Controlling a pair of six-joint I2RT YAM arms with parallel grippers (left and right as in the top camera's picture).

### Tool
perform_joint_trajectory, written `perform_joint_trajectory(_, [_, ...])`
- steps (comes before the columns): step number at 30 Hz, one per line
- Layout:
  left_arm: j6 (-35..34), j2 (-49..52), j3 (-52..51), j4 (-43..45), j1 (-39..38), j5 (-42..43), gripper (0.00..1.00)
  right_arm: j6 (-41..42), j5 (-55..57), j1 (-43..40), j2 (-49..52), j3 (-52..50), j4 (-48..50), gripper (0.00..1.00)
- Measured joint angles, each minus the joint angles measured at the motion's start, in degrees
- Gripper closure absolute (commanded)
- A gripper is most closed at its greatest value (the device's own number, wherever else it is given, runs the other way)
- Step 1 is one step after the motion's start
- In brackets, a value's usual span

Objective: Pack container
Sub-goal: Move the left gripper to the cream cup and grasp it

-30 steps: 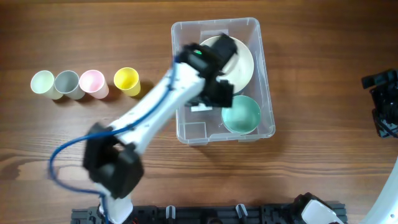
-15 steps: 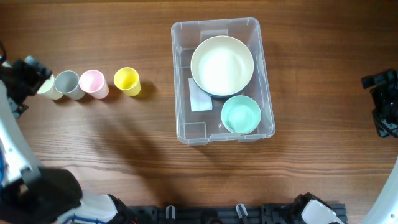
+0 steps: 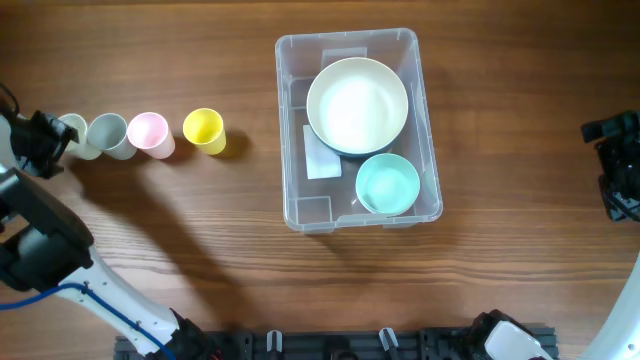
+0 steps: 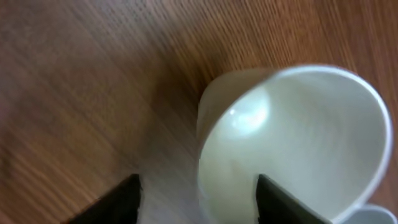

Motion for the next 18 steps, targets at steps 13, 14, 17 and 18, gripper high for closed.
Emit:
perform_joint_trajectory(13, [-2.0,-5.6,-0.4,-4.0,4.3,0.2,0.96,0.0,0.0,0.0,0.0,0.0,0.0,0.00])
perform_joint_trajectory(14, [-2.1,-9.0,-0.6,-5.4,4.6,0.4,0.96,0.0,0.0,0.0,0.0,0.0,0.1,0.00])
perform_joint_trajectory(17, [-2.5,-21.6,-0.5,-8.4,3.5,2.6,0.96,0.0,0.0,0.0,0.0,0.0,0.1,0.00])
perform_joint_trajectory(18, [-2.5,-25.4,-0.5,-10.0,2.2,3.1,0.96,0.0,0.0,0.0,0.0,0.0,0.1,0.00])
